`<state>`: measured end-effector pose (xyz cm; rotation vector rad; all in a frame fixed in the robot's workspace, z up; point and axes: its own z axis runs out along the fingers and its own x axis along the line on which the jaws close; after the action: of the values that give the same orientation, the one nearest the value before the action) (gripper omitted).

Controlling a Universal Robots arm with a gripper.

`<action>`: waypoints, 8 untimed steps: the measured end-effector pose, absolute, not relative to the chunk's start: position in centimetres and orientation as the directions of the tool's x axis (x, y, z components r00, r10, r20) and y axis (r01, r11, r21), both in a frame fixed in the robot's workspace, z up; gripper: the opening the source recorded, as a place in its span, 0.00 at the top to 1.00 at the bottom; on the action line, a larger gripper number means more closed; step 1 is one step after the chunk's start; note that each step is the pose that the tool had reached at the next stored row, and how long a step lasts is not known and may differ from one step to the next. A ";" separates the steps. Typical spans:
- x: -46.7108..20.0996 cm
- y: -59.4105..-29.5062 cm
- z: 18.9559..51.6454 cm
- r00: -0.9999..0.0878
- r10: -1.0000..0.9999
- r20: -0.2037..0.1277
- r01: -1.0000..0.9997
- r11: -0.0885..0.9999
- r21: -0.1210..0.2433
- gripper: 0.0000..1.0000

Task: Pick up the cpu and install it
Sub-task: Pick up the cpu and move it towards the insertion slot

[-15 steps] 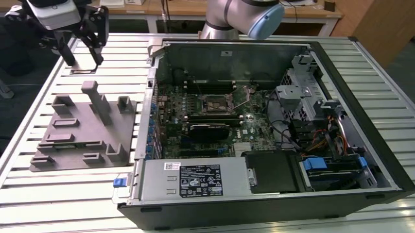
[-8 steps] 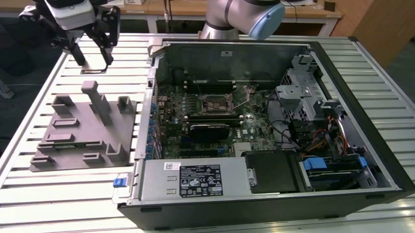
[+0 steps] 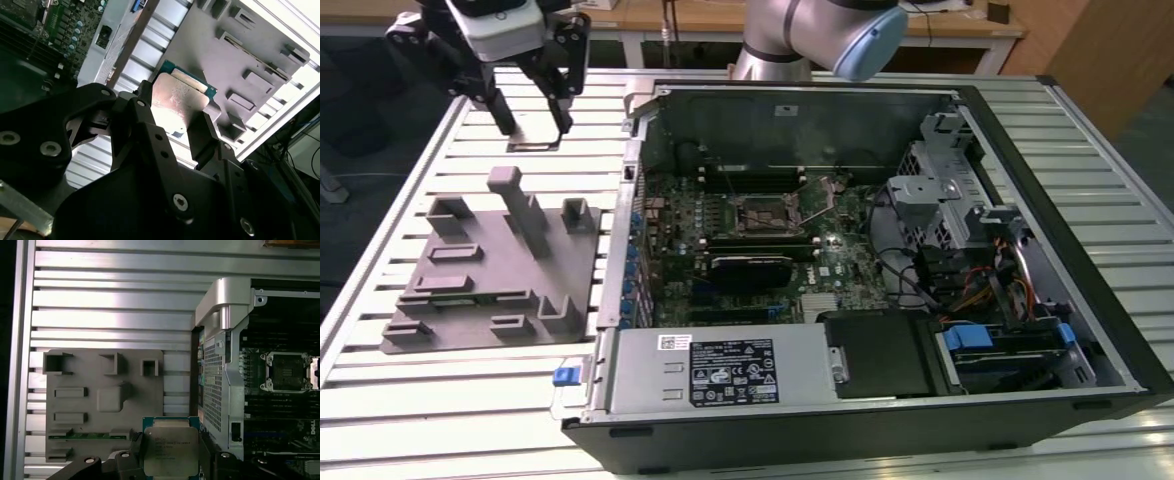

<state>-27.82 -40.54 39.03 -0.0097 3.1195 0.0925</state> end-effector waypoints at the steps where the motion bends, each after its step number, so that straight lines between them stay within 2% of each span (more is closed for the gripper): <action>1: -27.6 -40.5 39.0 -1.000 -0.006 -0.021 -0.007 0.998 0.059 0.47; 8: -26.2 -40.5 39.0 -1.000 -0.006 -0.021 -0.007 0.998 0.059 0.47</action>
<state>-26.21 -40.54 39.03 -0.0098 3.1196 0.0925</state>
